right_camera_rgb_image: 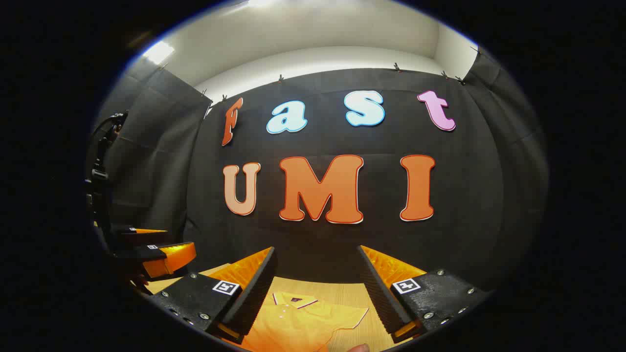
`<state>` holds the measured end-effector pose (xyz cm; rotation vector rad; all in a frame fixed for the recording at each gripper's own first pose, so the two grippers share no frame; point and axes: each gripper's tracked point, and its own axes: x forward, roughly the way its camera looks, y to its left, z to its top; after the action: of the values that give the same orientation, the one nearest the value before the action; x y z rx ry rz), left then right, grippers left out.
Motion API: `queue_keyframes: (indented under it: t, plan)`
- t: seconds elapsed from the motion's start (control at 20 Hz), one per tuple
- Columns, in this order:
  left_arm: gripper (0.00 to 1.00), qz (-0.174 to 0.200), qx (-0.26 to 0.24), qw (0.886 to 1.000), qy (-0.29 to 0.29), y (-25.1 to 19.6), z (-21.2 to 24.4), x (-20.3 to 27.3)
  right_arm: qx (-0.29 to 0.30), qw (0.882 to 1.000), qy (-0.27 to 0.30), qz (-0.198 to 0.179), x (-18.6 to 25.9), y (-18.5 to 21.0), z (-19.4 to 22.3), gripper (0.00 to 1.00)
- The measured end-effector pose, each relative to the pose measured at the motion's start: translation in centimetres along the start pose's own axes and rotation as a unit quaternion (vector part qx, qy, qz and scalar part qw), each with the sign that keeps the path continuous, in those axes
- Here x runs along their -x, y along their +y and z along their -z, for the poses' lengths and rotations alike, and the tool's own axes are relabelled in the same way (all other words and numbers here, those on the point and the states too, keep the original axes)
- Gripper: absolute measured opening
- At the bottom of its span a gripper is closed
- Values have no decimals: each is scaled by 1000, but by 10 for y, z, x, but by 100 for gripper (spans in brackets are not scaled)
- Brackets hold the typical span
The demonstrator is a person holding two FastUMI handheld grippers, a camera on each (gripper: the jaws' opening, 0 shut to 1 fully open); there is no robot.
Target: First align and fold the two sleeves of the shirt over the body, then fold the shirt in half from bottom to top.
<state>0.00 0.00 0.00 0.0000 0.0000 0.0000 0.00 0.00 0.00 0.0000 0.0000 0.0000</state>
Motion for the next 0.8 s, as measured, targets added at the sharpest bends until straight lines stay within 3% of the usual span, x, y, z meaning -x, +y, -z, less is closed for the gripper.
queue_keyframes:
  t: [0.55, 0.8]
  plan:
    - [98, -1, 32, 999, 10, 5, 11, 0, 16, 1000, 5, -12, -5, 7, 6, 98]
    - [98, -13, 19, 1000, 7, 8, 10, 0, 23, 1000, 9, -7, -12, 2, 13, 98]
